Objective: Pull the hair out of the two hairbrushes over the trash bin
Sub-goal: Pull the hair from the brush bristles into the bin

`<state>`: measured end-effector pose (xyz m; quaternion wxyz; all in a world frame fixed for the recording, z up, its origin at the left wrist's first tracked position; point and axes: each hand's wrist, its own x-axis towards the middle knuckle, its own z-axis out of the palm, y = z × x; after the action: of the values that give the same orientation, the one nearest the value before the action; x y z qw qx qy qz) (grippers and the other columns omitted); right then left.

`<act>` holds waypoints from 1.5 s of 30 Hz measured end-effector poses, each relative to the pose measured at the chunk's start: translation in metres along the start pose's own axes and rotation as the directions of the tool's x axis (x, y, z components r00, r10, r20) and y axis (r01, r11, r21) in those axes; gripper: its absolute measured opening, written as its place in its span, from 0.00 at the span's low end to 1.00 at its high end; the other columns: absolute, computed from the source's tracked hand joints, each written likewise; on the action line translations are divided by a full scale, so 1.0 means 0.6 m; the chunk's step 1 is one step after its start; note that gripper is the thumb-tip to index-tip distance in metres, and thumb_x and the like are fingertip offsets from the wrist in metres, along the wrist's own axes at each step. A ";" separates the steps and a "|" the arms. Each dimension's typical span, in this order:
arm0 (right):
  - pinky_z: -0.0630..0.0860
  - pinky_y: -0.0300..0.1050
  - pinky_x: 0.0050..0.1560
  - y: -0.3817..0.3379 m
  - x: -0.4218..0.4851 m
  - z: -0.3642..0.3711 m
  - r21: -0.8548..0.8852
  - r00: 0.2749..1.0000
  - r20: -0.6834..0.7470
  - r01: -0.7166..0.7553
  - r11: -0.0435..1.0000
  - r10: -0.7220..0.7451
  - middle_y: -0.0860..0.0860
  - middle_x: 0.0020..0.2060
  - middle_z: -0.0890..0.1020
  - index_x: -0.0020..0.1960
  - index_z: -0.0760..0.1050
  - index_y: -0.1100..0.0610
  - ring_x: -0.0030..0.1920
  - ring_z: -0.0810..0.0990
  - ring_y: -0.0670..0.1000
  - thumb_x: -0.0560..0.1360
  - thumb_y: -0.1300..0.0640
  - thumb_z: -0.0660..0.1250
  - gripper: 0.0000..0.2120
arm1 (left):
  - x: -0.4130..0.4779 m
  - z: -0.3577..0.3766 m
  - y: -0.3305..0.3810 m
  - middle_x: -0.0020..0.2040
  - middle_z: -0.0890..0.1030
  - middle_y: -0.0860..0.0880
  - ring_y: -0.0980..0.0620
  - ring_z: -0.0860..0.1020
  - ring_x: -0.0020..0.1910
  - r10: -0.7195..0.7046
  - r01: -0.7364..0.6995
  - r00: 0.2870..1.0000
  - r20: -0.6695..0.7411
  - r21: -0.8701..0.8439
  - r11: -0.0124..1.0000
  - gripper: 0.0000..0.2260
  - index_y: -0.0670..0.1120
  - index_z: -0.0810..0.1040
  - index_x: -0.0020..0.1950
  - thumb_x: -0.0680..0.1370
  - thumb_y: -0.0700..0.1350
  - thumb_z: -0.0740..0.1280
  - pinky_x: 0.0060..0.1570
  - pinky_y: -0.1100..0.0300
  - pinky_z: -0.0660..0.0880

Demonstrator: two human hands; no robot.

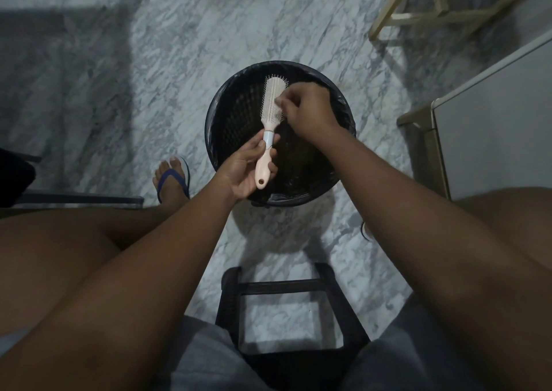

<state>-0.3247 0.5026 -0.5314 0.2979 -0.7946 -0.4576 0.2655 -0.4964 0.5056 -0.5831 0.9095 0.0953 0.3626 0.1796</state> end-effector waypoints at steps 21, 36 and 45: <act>0.77 0.35 0.48 0.008 -0.001 0.008 0.059 0.985 0.024 -0.171 0.984 0.170 0.51 0.49 0.83 0.58 0.79 0.59 0.47 0.81 0.45 0.61 0.48 0.82 0.30 | -0.010 -0.002 -0.008 0.59 0.80 0.47 0.53 0.78 0.41 -0.004 0.008 0.999 -0.046 0.090 0.996 0.21 0.47 0.71 0.72 0.79 0.35 0.62 0.35 0.60 0.75; 0.80 0.38 0.38 0.013 0.039 -0.035 0.285 0.943 -0.023 -0.312 0.906 0.332 0.54 0.39 0.85 0.46 0.81 0.62 0.32 0.81 0.46 0.78 0.64 0.63 0.09 | -0.016 -0.018 -0.011 0.61 0.79 0.47 0.54 0.77 0.41 0.000 0.002 0.999 -0.036 0.041 0.999 0.20 0.46 0.70 0.72 0.80 0.36 0.60 0.35 0.62 0.75; 0.83 0.54 0.53 0.019 0.014 -0.003 0.395 0.945 0.058 -0.317 0.863 0.321 0.52 0.50 0.85 0.61 0.80 0.59 0.49 0.85 0.49 0.66 0.48 0.79 0.27 | -0.016 -0.005 -0.011 0.61 0.80 0.47 0.52 0.78 0.42 -0.054 0.055 0.999 -0.009 0.093 0.994 0.18 0.48 0.75 0.67 0.79 0.35 0.62 0.36 0.58 0.76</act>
<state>-0.3133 0.5049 -0.5397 0.4076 -0.7829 -0.2549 0.3949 -0.5031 0.4956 -0.5813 0.9073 0.1273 0.3762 0.1380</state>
